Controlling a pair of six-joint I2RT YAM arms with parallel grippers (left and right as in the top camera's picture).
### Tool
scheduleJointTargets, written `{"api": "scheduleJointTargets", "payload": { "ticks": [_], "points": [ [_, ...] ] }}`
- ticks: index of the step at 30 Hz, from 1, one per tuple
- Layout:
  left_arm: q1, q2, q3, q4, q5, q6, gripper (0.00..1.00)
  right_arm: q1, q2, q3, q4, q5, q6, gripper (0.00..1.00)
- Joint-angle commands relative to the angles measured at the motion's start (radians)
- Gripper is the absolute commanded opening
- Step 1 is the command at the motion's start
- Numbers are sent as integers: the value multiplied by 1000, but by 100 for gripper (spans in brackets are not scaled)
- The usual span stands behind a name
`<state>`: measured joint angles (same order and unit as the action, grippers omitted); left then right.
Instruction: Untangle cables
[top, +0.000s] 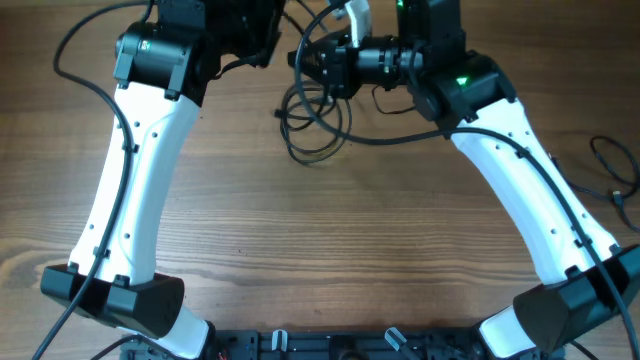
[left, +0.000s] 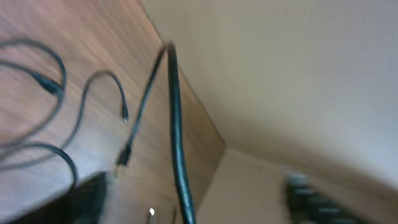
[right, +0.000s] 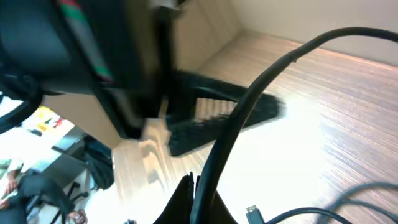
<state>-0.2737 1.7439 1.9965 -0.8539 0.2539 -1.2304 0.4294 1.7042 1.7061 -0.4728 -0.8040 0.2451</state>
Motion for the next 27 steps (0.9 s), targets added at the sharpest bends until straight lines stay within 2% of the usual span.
{"api": "scheduleJointTargets", "payload": {
  "ticks": [1,7,11,16,21,27],
  "points": [
    [8,5,4,0,-73,203,100,-54,6,-1,-38,56,1,4],
    [29,5,4,-41,-73,489,100,-208,6,42,-135,133,50,4],
    [30,5,4,-86,-73,600,100,-377,6,170,-256,332,43,4],
    [29,5,4,-128,-73,625,100,-548,6,218,-190,476,-10,4],
    [6,5,4,-165,-73,626,100,-637,62,218,-74,751,-10,4],
    [-37,5,4,-166,-73,625,100,-762,292,218,47,763,39,4]
  ]
}}
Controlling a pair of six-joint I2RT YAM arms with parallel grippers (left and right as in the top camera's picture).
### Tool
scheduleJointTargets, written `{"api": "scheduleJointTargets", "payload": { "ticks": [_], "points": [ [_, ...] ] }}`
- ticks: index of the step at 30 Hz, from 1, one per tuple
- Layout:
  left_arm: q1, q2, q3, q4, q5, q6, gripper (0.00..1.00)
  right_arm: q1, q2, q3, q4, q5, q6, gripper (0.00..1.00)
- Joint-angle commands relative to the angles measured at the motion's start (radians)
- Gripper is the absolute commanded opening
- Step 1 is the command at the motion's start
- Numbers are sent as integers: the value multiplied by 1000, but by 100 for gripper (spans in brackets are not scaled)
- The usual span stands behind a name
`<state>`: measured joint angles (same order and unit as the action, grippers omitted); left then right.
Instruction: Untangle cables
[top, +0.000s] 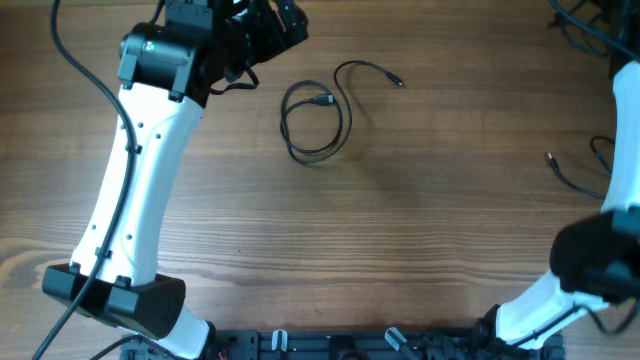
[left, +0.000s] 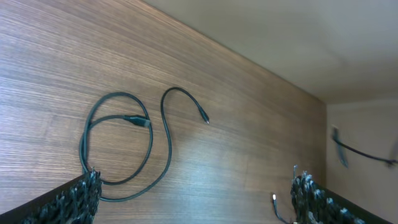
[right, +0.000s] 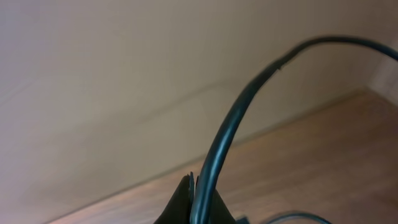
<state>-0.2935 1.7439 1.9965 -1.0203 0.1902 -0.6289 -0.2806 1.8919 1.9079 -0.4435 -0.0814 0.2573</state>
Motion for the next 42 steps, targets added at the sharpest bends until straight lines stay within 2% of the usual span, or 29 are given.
{"api": "scheduleJointTargets", "payload": {
  "ticks": [1,9,11,12,13,14,15,16,20,23,27,31,32,33,34,35,38,42],
  "points": [
    [-21,5,4,1,-9,24,100,-71,138,16,26,40,50,4],
    [-37,5,4,2,-9,23,100,-132,378,16,150,68,64,4],
    [-37,5,3,2,-9,23,100,-134,393,16,151,111,109,9],
    [-37,5,4,2,-9,23,100,-135,395,16,155,115,113,18],
    [-37,5,4,2,-9,23,100,-136,395,16,161,115,113,40],
    [-37,5,4,2,-9,23,100,-137,395,16,167,114,113,72],
    [-37,5,4,2,-9,23,100,-138,395,16,163,114,113,91],
    [-37,5,3,2,-9,23,100,-139,394,16,150,107,114,100],
    [-37,5,4,2,-9,23,100,-147,366,16,92,93,196,100],
    [-37,5,4,1,-9,23,100,-168,302,16,84,-19,232,100],
    [-37,5,3,1,-9,23,100,-220,204,16,35,-24,405,100],
    [-37,5,3,1,-9,23,100,-253,176,16,-51,-22,404,100],
    [-37,5,3,2,-9,24,100,-258,176,16,-81,-29,396,100],
    [-36,5,3,3,-10,24,100,-261,171,16,-129,-58,379,92],
    [-37,5,3,3,-19,24,100,-261,162,16,-161,-132,311,75],
    [-37,5,3,2,-31,32,100,-261,153,16,-180,-211,258,68],
    [-36,5,3,2,-35,76,100,-225,124,16,-245,-592,79,68],
    [-36,5,3,-16,-87,75,98,-120,121,16,-403,-731,-59,68]
  ]
}}
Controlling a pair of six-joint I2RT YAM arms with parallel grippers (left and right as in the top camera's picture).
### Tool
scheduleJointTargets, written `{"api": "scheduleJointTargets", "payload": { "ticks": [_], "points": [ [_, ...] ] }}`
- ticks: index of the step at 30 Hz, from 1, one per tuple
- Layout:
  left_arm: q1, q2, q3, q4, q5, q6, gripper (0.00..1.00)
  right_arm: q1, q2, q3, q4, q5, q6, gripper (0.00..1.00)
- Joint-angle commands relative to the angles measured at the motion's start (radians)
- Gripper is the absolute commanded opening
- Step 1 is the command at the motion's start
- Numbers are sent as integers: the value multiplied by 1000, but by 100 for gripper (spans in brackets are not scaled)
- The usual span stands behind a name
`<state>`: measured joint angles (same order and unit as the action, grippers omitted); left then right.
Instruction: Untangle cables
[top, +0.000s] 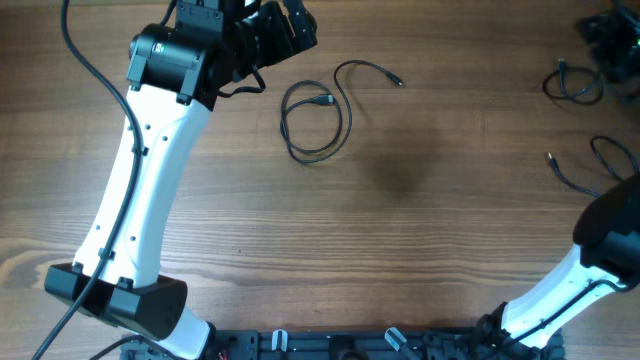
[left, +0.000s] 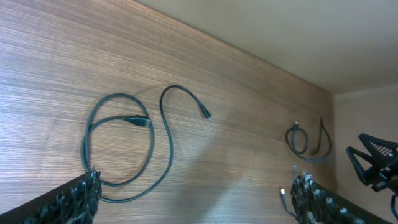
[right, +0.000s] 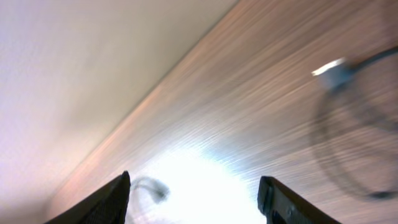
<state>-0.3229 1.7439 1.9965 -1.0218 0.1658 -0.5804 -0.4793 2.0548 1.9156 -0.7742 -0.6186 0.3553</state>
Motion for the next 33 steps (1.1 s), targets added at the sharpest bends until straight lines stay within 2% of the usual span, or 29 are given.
{"api": "scheduleJointTargets", "payload": {
  "ticks": [1,3,5,7,8,12,20,26,33],
  "points": [
    [-7,5,3,-32,-101,18,96,117,-42,8,-115,-191,-194,68],
    [-2,5,3,-63,-152,-1,91,197,-42,8,-194,-175,-259,68],
    [18,5,3,-93,-164,-11,86,295,-41,8,-271,-55,-274,71],
    [40,5,3,-112,-164,-11,69,379,-40,5,-329,30,-276,72],
    [62,5,3,-126,-164,-15,66,430,-38,2,-350,64,-275,73],
    [147,6,3,-172,-164,-55,67,620,-32,-33,-356,143,-257,73],
    [260,7,-13,-236,-164,-52,72,858,-31,-217,-176,336,18,67],
    [264,14,-62,-228,-164,-53,77,894,-31,-339,-84,389,159,65],
    [263,41,-120,-195,-164,-52,80,949,-31,-489,177,356,204,57]
  ]
}}
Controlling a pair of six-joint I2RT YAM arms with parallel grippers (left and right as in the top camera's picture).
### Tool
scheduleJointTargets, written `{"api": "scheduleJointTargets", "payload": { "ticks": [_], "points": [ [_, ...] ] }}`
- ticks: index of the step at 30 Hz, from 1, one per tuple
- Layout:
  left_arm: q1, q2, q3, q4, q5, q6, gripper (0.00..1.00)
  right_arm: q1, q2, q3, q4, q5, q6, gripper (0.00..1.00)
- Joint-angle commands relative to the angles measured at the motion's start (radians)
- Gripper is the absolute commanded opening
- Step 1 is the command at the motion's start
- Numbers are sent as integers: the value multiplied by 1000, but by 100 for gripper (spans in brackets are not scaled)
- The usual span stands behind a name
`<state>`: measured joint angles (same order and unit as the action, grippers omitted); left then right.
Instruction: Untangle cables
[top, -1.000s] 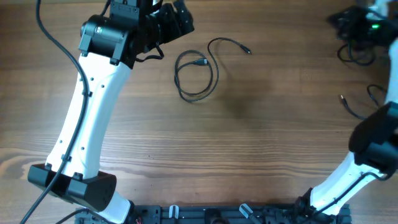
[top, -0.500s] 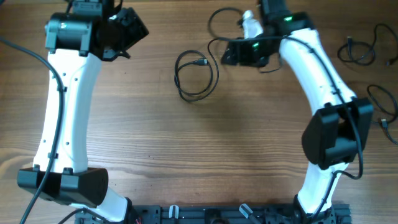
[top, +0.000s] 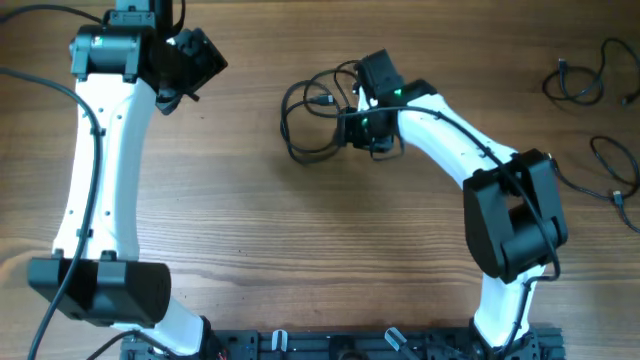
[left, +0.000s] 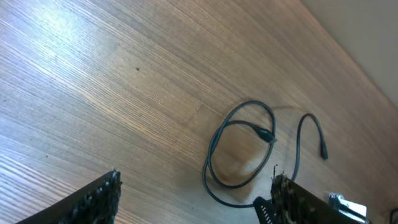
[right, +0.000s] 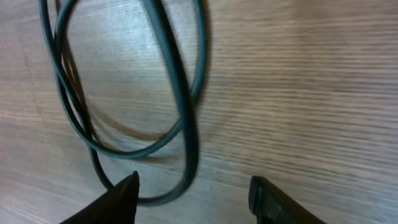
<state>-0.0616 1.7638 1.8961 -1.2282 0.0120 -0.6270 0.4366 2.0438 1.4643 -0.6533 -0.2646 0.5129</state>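
A black cable (top: 300, 155) lies coiled on the wooden table (top: 330, 250), its free end curling toward the back. My right gripper (top: 356, 122) is at the coil's right side, low and open. In the right wrist view its fingers straddle a loop of the cable (right: 178, 93) without closing on it, the gripper (right: 194, 200) hovering just over the wood. My left gripper (top: 192, 62) hangs open at the back left, well away. Its wrist view shows the coil (left: 266, 135) ahead and nothing between the fingers of the gripper (left: 196, 200).
A small looped cable (top: 578, 82) lies at the far right back. Another thin cable (top: 610, 165) lies by the right edge, further forward. Each arm's own black lead trails at the back.
My right gripper was open at the far right back beside the small looped cable; now it is over the coil at the middle. My left gripper has shifted left, away from the coil.
First both grippers were at the tangle at the back, the right one shut on a black cable. Then the right gripper held that cable out at the far right. Later the cable lay there and the gripper was open. Now the right gripper straddles the remaining coil.
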Motion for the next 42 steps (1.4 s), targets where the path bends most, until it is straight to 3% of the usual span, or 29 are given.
{"api": "scheduleJointTargets", "payload": {
  "ticks": [1,9,17,20,22,26,28,33,42],
  "points": [
    [2,27,-20,17,-10,-6,80,45,-20,-55,95,2,56,55],
    [2,53,-21,23,-10,-6,80,114,11,-86,233,90,100,41],
    [-2,53,-21,23,-10,-6,80,114,69,-86,301,111,119,34],
    [-2,53,-21,23,-10,-6,80,114,91,-86,305,115,121,27],
    [-2,53,-21,24,-10,-6,80,114,92,-85,298,116,118,11],
    [-2,53,-21,24,-10,-6,80,99,6,-83,295,110,58,4],
    [-2,53,-21,24,-10,-6,80,75,-120,-82,286,111,10,4],
    [-2,53,-21,24,-10,-6,80,-68,-453,-82,245,115,-16,4],
    [-2,53,-21,32,-10,-7,80,-639,-879,-82,171,107,-12,4]
  ]
}}
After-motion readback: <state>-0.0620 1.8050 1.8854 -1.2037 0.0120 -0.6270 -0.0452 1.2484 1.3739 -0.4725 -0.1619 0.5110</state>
